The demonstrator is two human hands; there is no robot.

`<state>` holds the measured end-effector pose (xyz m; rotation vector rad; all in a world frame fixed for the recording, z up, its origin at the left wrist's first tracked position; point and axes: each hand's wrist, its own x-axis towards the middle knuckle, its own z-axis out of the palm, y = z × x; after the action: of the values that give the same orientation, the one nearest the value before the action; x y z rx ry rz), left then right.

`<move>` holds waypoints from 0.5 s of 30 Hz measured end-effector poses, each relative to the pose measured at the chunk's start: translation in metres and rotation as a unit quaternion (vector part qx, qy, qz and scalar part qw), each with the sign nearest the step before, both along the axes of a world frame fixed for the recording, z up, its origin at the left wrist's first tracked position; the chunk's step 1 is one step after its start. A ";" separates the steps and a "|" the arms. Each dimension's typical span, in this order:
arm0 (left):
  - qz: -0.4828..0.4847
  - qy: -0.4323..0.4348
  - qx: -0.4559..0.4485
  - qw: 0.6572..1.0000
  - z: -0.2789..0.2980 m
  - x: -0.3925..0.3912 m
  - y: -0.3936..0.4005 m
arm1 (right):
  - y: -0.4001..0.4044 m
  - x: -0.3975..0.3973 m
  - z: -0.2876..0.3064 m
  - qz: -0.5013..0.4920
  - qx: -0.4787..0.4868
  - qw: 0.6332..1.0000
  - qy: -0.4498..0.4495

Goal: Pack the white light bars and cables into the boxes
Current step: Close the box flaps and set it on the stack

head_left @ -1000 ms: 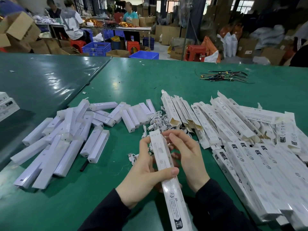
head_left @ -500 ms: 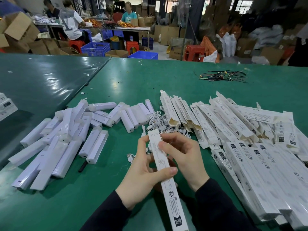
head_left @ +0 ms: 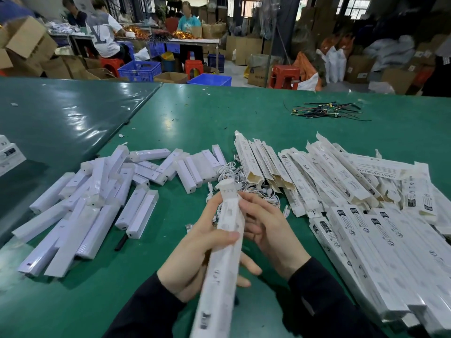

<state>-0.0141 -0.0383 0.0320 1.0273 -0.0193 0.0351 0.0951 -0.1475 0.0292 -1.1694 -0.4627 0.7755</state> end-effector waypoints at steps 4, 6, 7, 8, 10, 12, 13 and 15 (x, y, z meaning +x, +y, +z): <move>-0.032 0.004 -0.105 0.994 0.002 -0.002 0.001 | -0.002 -0.004 0.003 0.087 0.023 0.993 0.073; -0.043 -0.008 -0.156 0.987 0.002 -0.002 0.000 | -0.005 -0.005 0.006 0.119 0.039 0.987 0.097; -0.060 -0.012 -0.169 0.984 0.000 -0.004 0.002 | -0.006 -0.005 0.007 0.128 0.047 0.986 0.099; -0.086 -0.009 -0.163 0.983 -0.001 -0.001 0.001 | -0.007 -0.004 0.006 0.131 0.049 0.986 0.094; -0.107 0.019 -0.100 0.989 -0.007 0.006 -0.003 | -0.007 -0.003 0.006 0.117 0.029 0.990 0.069; 0.007 0.042 -0.005 0.999 -0.017 0.015 -0.009 | -0.004 -0.003 0.004 0.074 -0.008 0.996 0.041; 0.060 0.033 0.064 0.996 -0.022 0.017 -0.012 | -0.003 -0.003 0.002 0.047 -0.025 0.998 0.028; 0.122 -0.007 0.170 0.978 -0.026 0.015 -0.021 | 0.000 -0.002 -0.002 -0.006 -0.049 0.998 -0.028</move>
<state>0.0006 -0.0590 0.0059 1.3664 0.0912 0.2706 0.0928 -0.1477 0.0271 -1.2861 -0.4675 0.7634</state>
